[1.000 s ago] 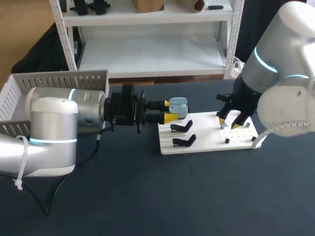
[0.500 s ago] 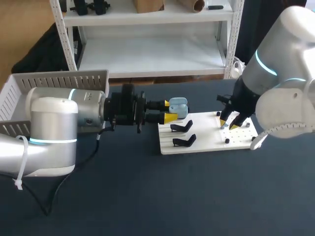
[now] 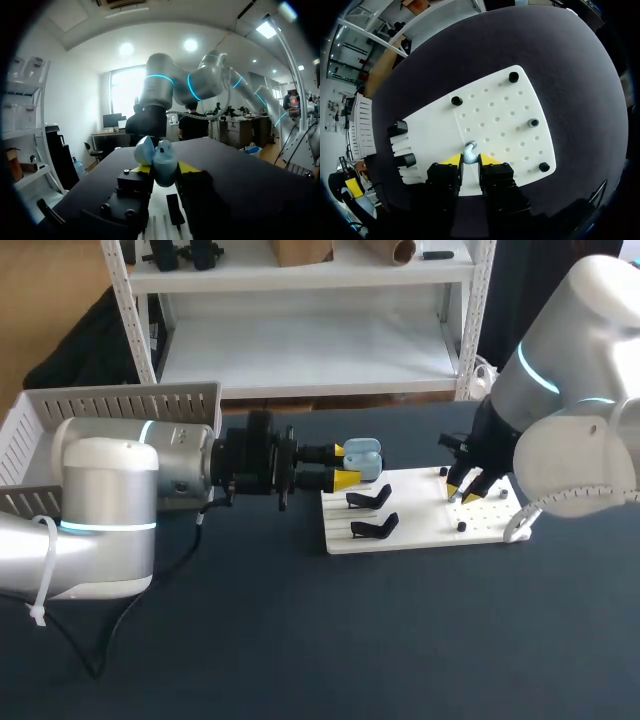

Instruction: Pick up each earbud case from the left stands, insert the matching earbuds, close the lid, and place the case in the box.

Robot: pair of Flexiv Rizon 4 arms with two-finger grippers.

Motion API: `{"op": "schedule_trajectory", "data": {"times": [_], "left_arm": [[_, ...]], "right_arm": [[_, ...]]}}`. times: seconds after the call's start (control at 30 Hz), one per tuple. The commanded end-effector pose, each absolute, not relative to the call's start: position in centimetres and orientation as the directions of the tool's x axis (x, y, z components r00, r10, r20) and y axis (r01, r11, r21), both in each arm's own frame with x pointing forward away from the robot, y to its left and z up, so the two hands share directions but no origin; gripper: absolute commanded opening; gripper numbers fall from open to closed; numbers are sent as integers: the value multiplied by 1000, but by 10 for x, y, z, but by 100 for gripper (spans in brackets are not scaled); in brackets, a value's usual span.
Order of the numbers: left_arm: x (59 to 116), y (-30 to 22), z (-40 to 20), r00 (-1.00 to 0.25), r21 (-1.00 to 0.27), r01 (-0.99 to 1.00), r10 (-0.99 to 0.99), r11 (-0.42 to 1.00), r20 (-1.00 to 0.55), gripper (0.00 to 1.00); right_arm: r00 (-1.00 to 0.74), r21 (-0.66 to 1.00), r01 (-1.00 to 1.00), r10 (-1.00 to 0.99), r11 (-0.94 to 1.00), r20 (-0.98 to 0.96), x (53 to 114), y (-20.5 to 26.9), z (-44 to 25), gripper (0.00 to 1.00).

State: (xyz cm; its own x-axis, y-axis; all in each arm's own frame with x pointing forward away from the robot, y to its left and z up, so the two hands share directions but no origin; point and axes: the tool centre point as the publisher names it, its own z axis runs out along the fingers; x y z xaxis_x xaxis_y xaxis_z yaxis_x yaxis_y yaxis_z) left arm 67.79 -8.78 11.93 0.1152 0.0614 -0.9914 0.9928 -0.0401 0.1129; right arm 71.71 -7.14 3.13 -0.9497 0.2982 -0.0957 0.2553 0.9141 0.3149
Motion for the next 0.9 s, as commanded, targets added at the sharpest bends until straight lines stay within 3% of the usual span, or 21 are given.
{"op": "schedule_trajectory", "data": {"times": [0.03,0.57,0.9], "left_arm": [[678,-88,118,117,115,993,60,-38,-991,0],[678,-88,118,117,115,993,60,-38,-991,0],[678,-88,118,117,115,993,60,-38,-991,0]], "right_arm": [[-951,310,257,297,915,-90,720,-71,32,0],[-945,318,265,310,910,-102,702,-82,80,0],[-970,289,137,188,947,-154,677,-77,164,0]]}}
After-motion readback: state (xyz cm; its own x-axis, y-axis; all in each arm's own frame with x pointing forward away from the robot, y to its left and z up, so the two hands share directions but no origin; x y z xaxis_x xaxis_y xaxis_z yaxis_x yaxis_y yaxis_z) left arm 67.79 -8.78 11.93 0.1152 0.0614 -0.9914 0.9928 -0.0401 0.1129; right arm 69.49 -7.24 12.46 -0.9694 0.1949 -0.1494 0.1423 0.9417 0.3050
